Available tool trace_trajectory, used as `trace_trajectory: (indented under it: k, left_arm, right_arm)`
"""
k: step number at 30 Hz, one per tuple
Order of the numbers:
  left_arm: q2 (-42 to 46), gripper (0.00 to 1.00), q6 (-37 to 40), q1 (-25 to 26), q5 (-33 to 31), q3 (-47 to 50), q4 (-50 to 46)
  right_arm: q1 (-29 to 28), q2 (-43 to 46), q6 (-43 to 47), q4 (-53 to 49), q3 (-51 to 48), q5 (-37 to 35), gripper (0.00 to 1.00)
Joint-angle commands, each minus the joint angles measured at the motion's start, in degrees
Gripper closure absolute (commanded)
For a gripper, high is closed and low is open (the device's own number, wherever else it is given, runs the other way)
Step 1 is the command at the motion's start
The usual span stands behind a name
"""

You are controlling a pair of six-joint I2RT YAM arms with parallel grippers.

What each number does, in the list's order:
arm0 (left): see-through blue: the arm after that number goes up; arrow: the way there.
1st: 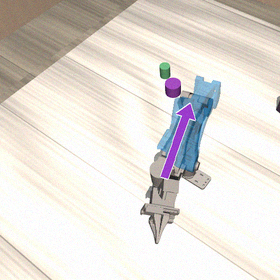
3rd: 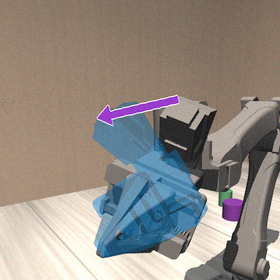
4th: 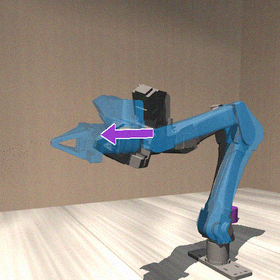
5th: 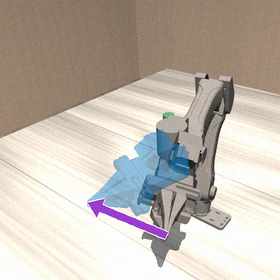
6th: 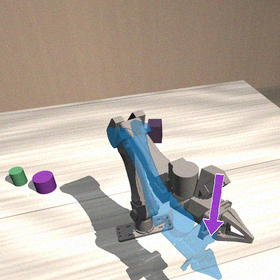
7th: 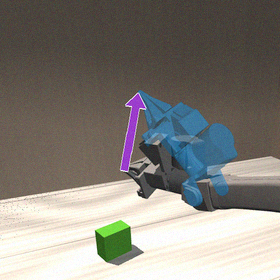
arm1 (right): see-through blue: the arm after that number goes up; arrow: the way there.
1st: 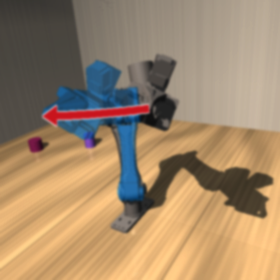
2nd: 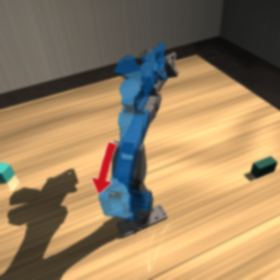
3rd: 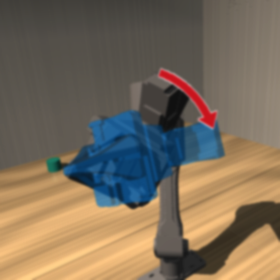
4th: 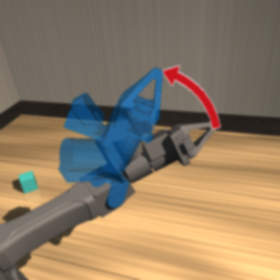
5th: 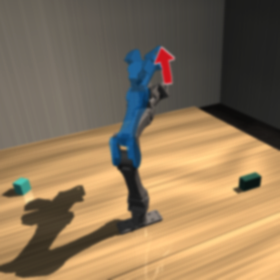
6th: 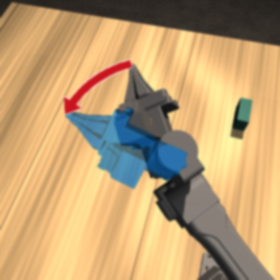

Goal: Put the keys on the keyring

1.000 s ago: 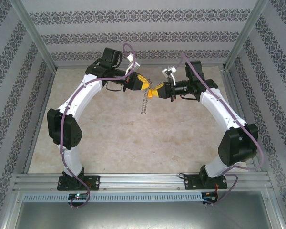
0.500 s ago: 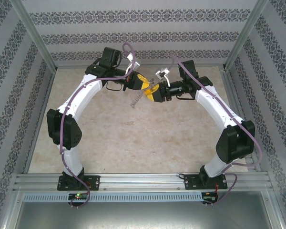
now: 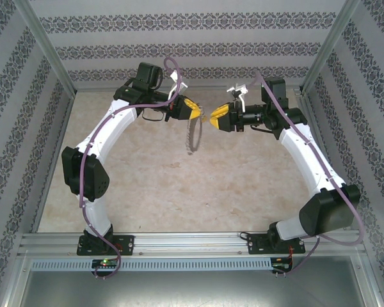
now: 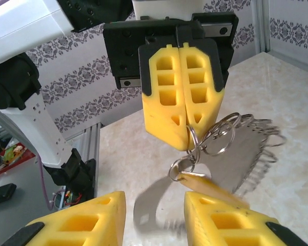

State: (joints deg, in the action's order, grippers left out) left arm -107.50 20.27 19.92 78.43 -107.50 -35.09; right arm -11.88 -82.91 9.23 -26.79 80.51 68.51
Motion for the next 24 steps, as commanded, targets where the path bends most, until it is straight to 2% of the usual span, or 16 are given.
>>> trace_trajectory:
  k: [1, 12, 17, 24]
  left_arm:
    - [2.9, 1.00, -0.4, 0.5, 2.2, -0.5, 1.9]
    - [3.0, 1.00, -0.3, 0.5, 2.3, -0.5, 1.7]
    - [3.0, 1.00, -0.1, 0.5, 2.5, -0.5, 1.6]
    - [3.3, 1.00, 0.0, 0.5, 2.5, -0.4, 1.5]
  right_arm:
    - [-1.0, -0.6, -2.4, 4.0, 2.3, 0.9, 0.65]
    - [-3.2, -4.6, -4.1, 6.1, 5.3, -0.5, 0.63]
    - [-3.4, -5.1, -4.3, 6.3, 5.6, -0.8, 0.69]
    - [-3.9, -6.2, -4.6, 6.4, 6.3, -0.7, 0.70]
